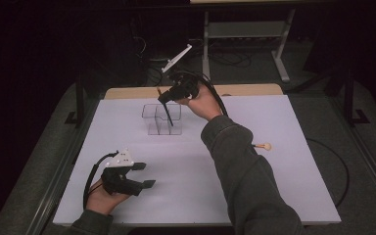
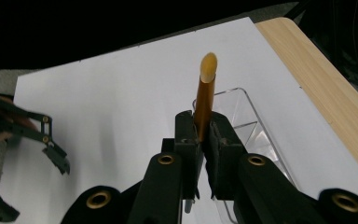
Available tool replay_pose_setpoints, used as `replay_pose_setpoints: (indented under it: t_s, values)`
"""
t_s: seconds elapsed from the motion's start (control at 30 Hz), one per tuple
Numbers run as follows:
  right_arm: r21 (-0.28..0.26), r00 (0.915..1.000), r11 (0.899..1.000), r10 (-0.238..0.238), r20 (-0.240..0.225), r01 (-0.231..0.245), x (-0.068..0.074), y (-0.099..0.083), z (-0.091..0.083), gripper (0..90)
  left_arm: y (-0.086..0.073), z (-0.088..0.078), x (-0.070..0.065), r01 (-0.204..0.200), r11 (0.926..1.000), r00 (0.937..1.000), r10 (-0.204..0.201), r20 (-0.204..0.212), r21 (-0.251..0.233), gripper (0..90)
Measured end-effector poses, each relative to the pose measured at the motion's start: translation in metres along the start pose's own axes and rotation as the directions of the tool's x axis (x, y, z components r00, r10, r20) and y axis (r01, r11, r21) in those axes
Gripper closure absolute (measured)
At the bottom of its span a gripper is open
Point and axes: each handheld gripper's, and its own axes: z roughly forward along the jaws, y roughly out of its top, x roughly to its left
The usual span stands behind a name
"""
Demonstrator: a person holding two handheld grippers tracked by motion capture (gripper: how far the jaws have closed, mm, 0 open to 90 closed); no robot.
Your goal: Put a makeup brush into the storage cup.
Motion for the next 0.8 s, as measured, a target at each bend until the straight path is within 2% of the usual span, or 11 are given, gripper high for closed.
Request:
replay_pose_setpoints:
  t_s: [0.1,0.3,0.43,0.47,0.57,0.7,0.8]
  values:
    - [0.007,0.9999,1.000,0.014,0.007,-0.015,-0.003,0.006,0.004,82.8,0.000,0.000,-0.001,0.002,1.0000,1.0000,-0.002,0.001,-0.001,28.4]
    - [0.035,0.9996,0.999,0.006,0.029,-0.007,-0.007,0.019,0.012,82.8,0.000,-0.001,0.000,0.004,1.0000,1.0000,-0.004,0.002,-0.009,28.2]
    - [0.037,0.9996,0.999,0.006,0.027,-0.007,-0.007,0.025,0.015,82.8,0.000,-0.002,0.001,-0.001,0.9999,1.0000,0.001,0.006,-0.013,27.8]
    - [0.035,0.9995,0.999,-0.012,0.029,0.011,-0.007,0.026,0.017,82.8,0.001,-0.002,0.001,-0.001,0.9999,1.0000,0.001,0.006,-0.014,27.7]
    - [0.042,0.9996,0.999,-0.002,0.028,0.001,-0.008,0.030,0.019,82.8,0.001,-0.002,0.000,0.000,0.9999,1.0000,0.000,0.006,-0.015,27.5]
    - [0.023,0.9991,1.000,-0.003,0.043,0.002,-0.012,0.034,0.019,82.8,0.001,-0.002,0.000,0.000,0.9999,0.9999,0.000,0.010,-0.010,26.9]
    - [0.032,0.9983,0.999,0.004,0.058,-0.006,-0.013,0.035,0.021,82.8,0.001,-0.001,0.000,-0.001,1.0000,0.9999,0.001,0.015,-0.010,26.1]
